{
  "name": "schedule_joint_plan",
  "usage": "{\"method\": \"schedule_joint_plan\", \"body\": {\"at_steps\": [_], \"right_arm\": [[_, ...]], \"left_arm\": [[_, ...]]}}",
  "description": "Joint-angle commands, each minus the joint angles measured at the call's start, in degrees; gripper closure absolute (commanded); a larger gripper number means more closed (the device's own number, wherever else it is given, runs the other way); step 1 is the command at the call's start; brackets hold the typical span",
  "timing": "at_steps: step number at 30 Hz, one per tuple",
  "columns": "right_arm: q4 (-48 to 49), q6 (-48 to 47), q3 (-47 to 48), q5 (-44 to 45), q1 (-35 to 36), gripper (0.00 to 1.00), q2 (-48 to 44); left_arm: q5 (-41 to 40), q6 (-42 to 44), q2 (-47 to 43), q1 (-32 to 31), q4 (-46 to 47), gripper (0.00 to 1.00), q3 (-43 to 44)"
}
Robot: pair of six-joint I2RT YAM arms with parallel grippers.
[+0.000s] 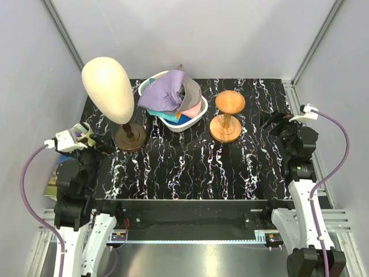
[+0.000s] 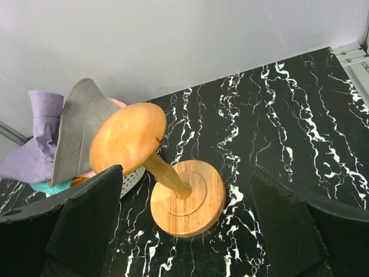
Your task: Stack the hats
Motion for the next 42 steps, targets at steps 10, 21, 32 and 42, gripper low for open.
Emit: {"method": "schedule_joint_plan", "body": {"at_steps": [10, 21, 32, 42], "right_arm": [[3.2, 0.2, -0.6, 2.8, -0.1, 0.00, -0.3], [2.7, 0.7, -0.2, 2.4, -0.1, 0.00, 0.5], [2.7, 2.0, -0.5, 1.6, -0.1, 0.00, 2.1], [1.4, 2.1, -0.4, 1.3, -0.1, 0.00, 2.3]], "left_arm": [[1.4, 6.6, -7.1, -0.1, 6.2, 0.03, -2.2], [11.3, 4.8, 6.6, -0.2, 6.3, 0.13, 9.3], [4.1, 6.1, 19.0, -13.5, 5.3, 0.14, 16.8], [-19.5, 10.9, 39.4, -47.3, 5.5, 0.04, 28.7]]}}
